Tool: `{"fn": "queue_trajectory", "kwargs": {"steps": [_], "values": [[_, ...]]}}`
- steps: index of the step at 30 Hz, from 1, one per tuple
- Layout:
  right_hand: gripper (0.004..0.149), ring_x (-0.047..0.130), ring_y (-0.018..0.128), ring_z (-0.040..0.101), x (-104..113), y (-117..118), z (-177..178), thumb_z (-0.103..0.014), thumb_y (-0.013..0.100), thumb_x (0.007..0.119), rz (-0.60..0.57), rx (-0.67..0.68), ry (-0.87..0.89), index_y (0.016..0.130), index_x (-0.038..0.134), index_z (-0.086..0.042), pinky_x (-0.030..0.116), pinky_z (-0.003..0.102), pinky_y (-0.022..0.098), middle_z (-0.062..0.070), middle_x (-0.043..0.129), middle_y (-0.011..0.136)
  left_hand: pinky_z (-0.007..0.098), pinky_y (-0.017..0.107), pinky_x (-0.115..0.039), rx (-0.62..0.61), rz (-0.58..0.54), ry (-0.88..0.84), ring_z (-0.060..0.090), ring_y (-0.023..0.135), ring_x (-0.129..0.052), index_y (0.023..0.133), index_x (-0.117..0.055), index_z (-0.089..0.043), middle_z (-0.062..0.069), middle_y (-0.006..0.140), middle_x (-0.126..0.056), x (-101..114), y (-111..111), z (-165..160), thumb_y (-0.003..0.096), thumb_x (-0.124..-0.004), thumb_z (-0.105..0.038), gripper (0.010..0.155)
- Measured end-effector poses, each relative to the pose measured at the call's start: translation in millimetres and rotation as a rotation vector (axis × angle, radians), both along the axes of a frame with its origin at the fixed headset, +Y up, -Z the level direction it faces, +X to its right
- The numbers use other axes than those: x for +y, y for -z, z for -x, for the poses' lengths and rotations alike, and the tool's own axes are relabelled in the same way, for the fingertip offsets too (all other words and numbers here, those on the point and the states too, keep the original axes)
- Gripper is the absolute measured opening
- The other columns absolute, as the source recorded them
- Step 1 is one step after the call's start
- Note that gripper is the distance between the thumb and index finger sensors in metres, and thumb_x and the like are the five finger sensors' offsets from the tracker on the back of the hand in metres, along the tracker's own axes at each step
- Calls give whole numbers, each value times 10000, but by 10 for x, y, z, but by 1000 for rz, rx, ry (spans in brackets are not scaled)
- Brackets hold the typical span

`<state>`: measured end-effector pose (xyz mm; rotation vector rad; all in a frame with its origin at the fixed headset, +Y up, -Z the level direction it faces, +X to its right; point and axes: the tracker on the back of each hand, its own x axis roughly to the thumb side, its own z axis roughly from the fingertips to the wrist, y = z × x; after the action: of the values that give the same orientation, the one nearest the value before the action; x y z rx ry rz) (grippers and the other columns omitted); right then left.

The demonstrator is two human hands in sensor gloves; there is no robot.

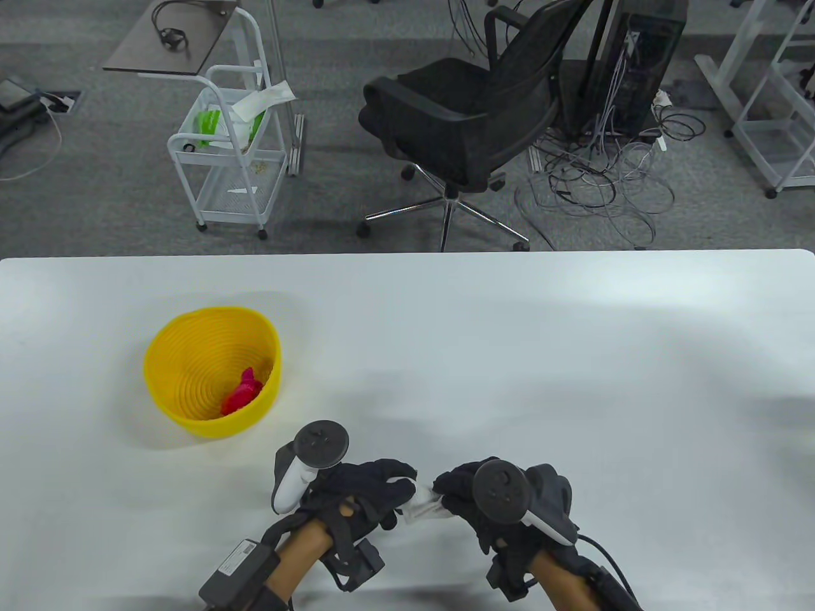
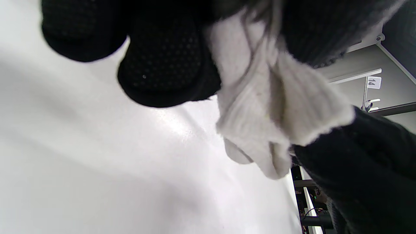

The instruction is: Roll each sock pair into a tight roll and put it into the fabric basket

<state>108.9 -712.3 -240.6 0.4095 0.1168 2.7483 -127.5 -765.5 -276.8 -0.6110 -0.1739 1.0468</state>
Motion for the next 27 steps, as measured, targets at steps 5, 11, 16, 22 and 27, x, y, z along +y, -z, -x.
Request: {"fn": "queue_trajectory", "kwargs": {"steps": [5,11,16,22,27], "values": [[401,913,797,163,-39,44,-26,-471,399,825,75,-28,62,777,876,-350,694,528,664,-103,939,827,448,389,-823,-3,-39,31,209,416,-1037,879,-802,-252,83,691,-1001,14,-5,-5,373,-806,-520,572],[384,920,783,180,-120,128,-134,-478,398,846,222,-95,225,752,900,-340,699,538,648,-97,951,813,469,427,-795,-48,-164,107,237,472,-1016,878,-814,-313,88,742,-973,84,-6,-33,371,-823,-490,537],[383,913,776,196,-193,174,-179,-461,409,837,303,-135,278,759,891,-316,695,545,637,-72,942,813,474,447,-788,-133,-310,225,240,499,-1010,868,-828,-357,93,765,-962,168,-43,-121,371,-831,-479,512],[405,890,787,185,-181,149,-122,-462,422,787,219,-129,189,796,827,-312,681,541,652,-73,903,832,467,435,-798,-129,-310,233,230,484,-1018,879,-807,-329,80,753,-968,178,-72,-154,376,-805,-490,528],[521,831,885,197,-154,94,-63,-495,411,790,186,-47,146,910,733,-355,657,542,681,-67,828,952,462,422,-806,-50,-271,179,223,470,-1025,889,-786,-292,82,746,-972,179,-56,-89,379,-789,-497,550]]}}
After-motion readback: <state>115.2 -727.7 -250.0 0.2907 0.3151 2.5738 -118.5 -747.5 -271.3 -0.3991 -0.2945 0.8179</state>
